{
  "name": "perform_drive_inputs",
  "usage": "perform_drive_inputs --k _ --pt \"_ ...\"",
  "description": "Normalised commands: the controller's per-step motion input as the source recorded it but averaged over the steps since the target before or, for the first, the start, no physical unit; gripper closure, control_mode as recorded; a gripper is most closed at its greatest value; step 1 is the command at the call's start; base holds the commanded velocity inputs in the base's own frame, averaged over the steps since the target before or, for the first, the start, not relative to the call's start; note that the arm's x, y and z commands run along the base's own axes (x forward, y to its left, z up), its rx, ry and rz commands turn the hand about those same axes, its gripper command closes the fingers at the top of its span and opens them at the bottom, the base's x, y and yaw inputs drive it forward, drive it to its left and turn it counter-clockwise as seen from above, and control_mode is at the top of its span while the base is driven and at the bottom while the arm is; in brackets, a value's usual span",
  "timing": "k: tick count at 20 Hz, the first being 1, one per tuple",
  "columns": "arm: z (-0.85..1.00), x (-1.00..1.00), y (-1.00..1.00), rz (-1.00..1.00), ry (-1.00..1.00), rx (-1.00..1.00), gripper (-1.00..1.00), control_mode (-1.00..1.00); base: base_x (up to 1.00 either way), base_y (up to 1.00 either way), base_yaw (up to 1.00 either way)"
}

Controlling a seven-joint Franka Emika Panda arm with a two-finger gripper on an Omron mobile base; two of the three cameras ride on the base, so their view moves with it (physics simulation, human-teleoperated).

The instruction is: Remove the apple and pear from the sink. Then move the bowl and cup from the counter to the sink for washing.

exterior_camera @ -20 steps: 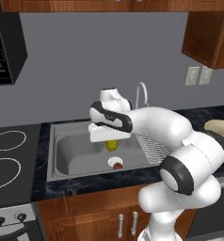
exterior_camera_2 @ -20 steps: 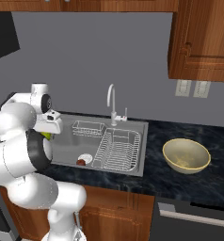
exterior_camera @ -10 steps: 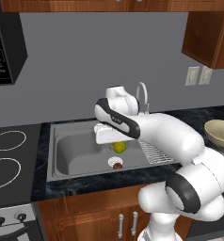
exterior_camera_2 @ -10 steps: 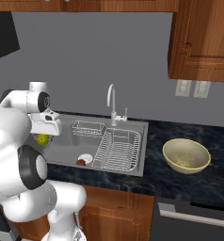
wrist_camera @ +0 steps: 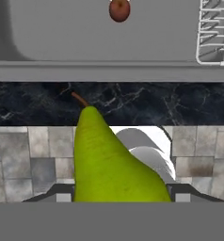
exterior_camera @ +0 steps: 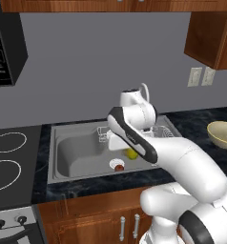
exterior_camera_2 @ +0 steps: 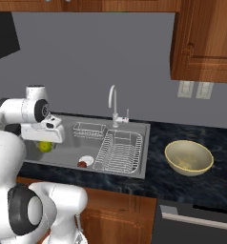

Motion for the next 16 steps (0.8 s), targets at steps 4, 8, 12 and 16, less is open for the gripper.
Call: perform_drive_inputs --k 4,8,12,16 --pt "0.10 -0.29 -0.40 0.00 -0.14 0.00 1.00 -1.00 0.00 0.00 0.00" --pt "0.11 -0.23 -0.45 0.00 -0.09 0.00 1.00 -1.00 0.00 0.00 0.00" --pt "0.13 -0.19 -0.48 0.00 -0.03 0.00 1.00 -1.00 0.00 0.00 0.00" --pt "0.10 -0.14 -0.49 0.00 0.00 0.00 1.00 -1.00 0.00 0.00 0.00"
